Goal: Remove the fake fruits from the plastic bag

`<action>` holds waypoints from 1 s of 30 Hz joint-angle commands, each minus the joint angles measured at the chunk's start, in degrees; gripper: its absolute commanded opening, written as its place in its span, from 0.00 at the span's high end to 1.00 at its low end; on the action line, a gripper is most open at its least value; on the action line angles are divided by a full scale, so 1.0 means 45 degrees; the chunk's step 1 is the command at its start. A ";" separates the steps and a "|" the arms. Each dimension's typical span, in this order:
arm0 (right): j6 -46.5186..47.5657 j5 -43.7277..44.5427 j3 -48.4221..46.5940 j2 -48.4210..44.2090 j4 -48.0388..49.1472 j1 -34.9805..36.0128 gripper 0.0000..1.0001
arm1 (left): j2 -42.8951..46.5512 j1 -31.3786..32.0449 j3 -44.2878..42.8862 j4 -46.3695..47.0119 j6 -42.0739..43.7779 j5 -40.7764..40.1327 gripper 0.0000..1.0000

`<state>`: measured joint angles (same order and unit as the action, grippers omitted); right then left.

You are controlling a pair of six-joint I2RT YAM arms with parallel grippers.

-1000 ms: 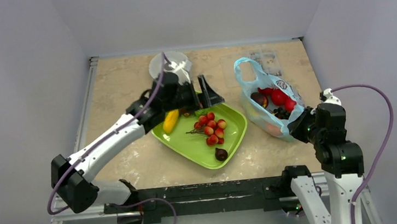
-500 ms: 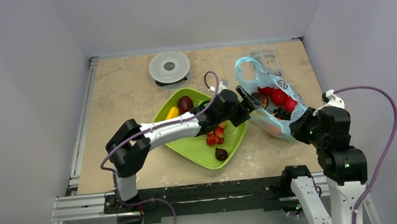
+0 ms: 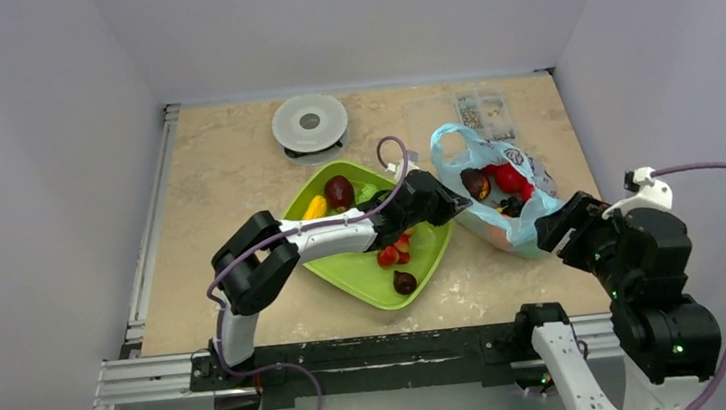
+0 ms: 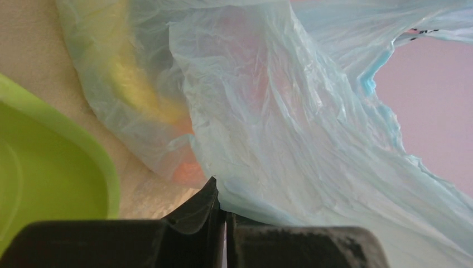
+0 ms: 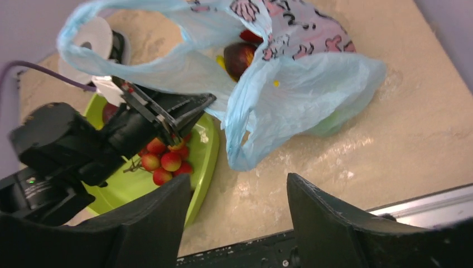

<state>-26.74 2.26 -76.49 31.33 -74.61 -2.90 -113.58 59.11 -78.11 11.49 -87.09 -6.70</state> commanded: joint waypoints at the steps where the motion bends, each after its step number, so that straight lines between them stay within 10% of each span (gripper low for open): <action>1: 0.0739 -0.0001 -0.2112 0.0895 -0.0722 0.0038 0.31 | 0.0575 -0.0321 0.0521 0.1576 0.1248 0.0714 1.00; 6: 0.0762 -0.1755 -0.2490 0.2993 0.1501 0.0038 0.29 | 0.0670 -0.0324 0.0703 0.2049 0.1436 0.1336 1.00; 19: -0.2432 -0.2384 0.2913 0.7423 0.6257 0.0038 0.82 | 0.0561 -0.0983 0.0597 0.2473 0.1322 0.1918 1.00; 24: -0.4825 0.2606 0.5206 0.5833 0.5269 -0.0533 0.84 | 0.0755 -0.1355 0.1056 0.2360 0.1103 0.2363 1.00; 30: -0.4842 0.1684 0.7873 0.3695 0.5120 -0.3490 0.83 | 0.1114 -0.1865 0.1819 0.2670 0.1015 0.2942 1.00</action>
<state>-45.56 7.33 -45.78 50.72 -50.61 -11.99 -112.29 52.42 -71.68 20.10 -81.93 4.16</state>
